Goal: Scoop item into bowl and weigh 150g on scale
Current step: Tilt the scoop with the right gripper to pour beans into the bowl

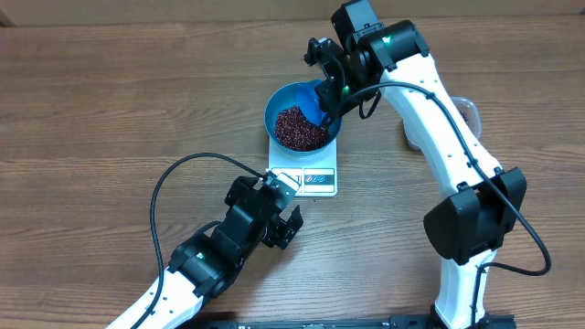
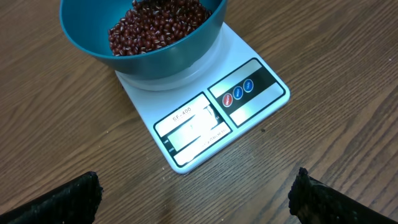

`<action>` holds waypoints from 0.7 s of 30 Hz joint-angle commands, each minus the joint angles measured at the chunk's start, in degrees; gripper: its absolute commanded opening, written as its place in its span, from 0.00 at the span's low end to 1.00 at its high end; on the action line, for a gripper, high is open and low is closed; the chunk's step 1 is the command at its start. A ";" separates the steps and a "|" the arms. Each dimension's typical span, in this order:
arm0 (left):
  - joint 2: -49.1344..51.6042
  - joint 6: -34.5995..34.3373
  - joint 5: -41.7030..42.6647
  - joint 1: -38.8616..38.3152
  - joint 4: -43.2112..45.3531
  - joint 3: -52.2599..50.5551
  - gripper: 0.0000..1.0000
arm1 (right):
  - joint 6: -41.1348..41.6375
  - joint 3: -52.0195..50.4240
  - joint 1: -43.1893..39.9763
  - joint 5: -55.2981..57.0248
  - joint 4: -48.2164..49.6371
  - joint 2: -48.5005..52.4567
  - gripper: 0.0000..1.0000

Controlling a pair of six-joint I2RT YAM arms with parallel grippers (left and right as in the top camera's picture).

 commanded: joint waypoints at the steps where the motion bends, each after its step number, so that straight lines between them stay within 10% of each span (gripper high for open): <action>1: -0.44 0.68 -0.57 0.31 0.07 -0.31 0.99 | 0.37 -0.96 0.24 -0.96 0.83 0.39 0.04; 21: -0.44 0.70 -0.57 0.31 0.07 -0.31 1.00 | 0.33 -6.51 4.76 -0.70 4.63 0.63 0.04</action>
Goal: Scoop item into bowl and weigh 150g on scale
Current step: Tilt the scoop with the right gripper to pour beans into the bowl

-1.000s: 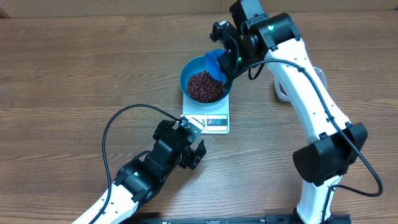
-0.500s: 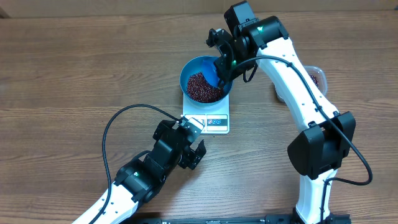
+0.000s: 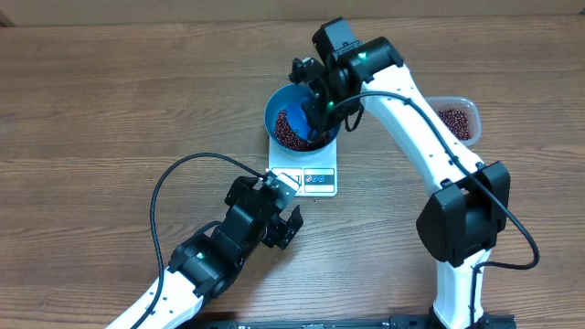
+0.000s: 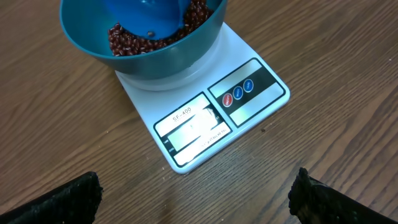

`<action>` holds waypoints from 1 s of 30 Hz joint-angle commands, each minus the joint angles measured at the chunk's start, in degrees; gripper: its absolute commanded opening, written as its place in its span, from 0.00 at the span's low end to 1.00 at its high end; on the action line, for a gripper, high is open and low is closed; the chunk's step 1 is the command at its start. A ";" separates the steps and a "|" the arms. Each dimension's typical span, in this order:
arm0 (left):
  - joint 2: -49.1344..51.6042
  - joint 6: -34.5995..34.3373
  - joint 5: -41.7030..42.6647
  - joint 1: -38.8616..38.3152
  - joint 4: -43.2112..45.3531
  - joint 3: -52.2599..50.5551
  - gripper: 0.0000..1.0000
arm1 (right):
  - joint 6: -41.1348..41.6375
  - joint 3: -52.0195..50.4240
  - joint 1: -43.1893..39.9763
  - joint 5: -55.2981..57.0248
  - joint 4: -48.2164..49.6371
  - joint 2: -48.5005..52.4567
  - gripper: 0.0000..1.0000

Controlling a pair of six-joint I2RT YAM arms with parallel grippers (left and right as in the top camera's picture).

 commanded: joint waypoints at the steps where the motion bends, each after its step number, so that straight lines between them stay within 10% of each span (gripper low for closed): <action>1: -0.44 0.70 -0.55 0.31 0.04 -0.31 0.99 | 0.33 -0.04 1.11 -0.61 0.02 0.09 0.04; 30: -0.44 0.70 -0.55 0.31 0.02 -0.31 1.00 | 0.11 2.54 -3.41 -8.41 -3.82 0.02 0.04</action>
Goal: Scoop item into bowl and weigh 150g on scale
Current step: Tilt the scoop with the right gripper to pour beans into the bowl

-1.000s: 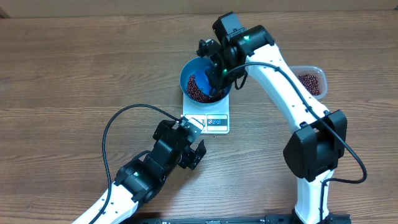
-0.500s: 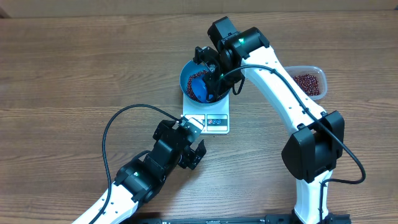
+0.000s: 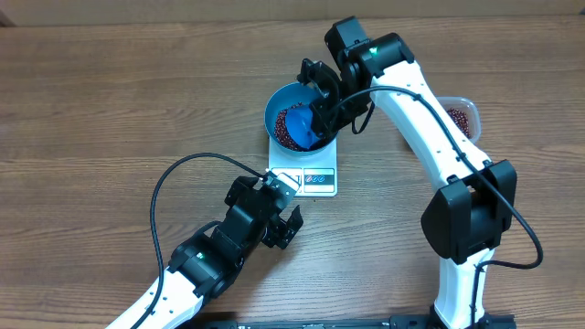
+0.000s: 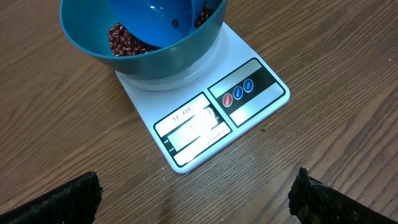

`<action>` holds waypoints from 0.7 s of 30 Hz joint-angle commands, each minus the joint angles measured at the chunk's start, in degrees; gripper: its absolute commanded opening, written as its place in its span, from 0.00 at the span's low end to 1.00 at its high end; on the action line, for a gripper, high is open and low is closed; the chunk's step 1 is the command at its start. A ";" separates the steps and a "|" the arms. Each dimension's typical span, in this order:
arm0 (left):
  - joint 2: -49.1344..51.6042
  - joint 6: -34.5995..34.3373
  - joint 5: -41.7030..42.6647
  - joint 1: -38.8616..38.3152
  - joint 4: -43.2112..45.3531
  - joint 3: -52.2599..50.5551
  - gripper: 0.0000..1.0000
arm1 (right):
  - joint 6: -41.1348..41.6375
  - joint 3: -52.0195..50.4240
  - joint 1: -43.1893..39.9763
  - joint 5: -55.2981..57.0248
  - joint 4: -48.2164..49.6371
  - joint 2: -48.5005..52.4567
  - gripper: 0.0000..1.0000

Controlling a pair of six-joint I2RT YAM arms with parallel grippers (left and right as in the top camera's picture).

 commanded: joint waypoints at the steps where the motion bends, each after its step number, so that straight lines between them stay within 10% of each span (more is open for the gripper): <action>1: -0.44 0.68 -0.57 0.31 0.07 -0.31 1.00 | 0.11 3.28 -0.24 -1.33 0.04 0.02 0.04; 21: -0.44 0.70 -0.57 0.31 0.07 -0.31 1.00 | -0.11 4.61 -0.24 1.55 0.74 -0.09 0.04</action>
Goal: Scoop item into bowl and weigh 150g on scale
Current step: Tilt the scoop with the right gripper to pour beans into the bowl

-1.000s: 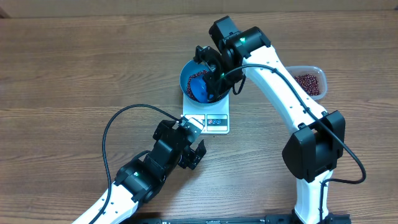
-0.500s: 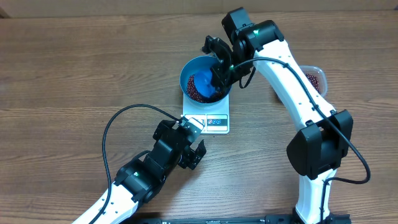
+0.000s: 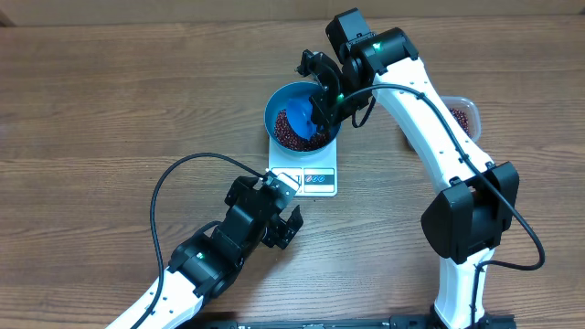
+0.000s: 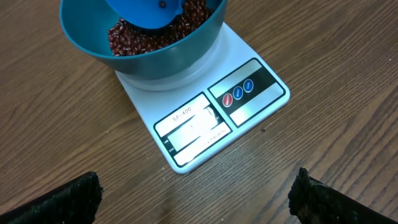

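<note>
A blue bowl (image 3: pixel 285 102) of red beans (image 3: pixel 291 135) stands on the white scale (image 3: pixel 315 180). My right gripper (image 3: pixel 322 94) is shut on a blue scoop (image 3: pixel 302 122), whose cup hangs inside the bowl over the beans. In the left wrist view the bowl (image 4: pixel 143 53) and scoop (image 4: pixel 146 12) are at the top, with the scale (image 4: pixel 205 118) and its display below them. My left gripper (image 4: pixel 194 199) is open on the near side of the scale, its fingertips (image 4: pixel 68 199) wide apart over bare wood.
A clear container of red beans (image 3: pixel 462 116) sits to the right of the scale, partly behind my right arm. The left arm's black cable (image 3: pixel 164 183) loops over the table to the left of the scale.
The scoop has shifted a little toward the bowl's far side and sits higher, so more beans show beneath it. My left gripper has not moved.
First the scoop was at the bowl's right rim with the beans fully in view. Then it was over the bowl's middle, later low over the beans. Now it is slightly higher and farther back. My left gripper stayed open by the scale throughout.
</note>
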`<action>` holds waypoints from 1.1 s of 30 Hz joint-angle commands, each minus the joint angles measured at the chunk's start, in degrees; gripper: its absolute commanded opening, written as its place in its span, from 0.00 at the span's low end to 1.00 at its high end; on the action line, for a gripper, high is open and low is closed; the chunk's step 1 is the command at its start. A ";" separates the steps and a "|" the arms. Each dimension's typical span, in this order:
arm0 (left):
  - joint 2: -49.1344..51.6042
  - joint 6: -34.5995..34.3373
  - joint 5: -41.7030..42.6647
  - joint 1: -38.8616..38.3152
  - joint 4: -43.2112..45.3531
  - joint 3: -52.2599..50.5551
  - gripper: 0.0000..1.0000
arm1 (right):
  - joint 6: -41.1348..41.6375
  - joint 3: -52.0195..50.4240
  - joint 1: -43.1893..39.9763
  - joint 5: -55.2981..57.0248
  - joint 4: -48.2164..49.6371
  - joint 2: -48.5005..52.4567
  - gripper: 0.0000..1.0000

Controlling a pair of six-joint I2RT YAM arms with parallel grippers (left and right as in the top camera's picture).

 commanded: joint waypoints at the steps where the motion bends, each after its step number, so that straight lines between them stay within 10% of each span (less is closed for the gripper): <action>1: -0.44 0.70 -0.57 0.31 0.04 -0.31 1.00 | -0.07 1.90 -0.17 0.13 0.42 -0.17 0.04; 33: -0.44 0.70 -0.57 0.31 0.07 -0.31 1.00 | -0.04 -2.25 3.15 13.86 5.35 0.17 0.04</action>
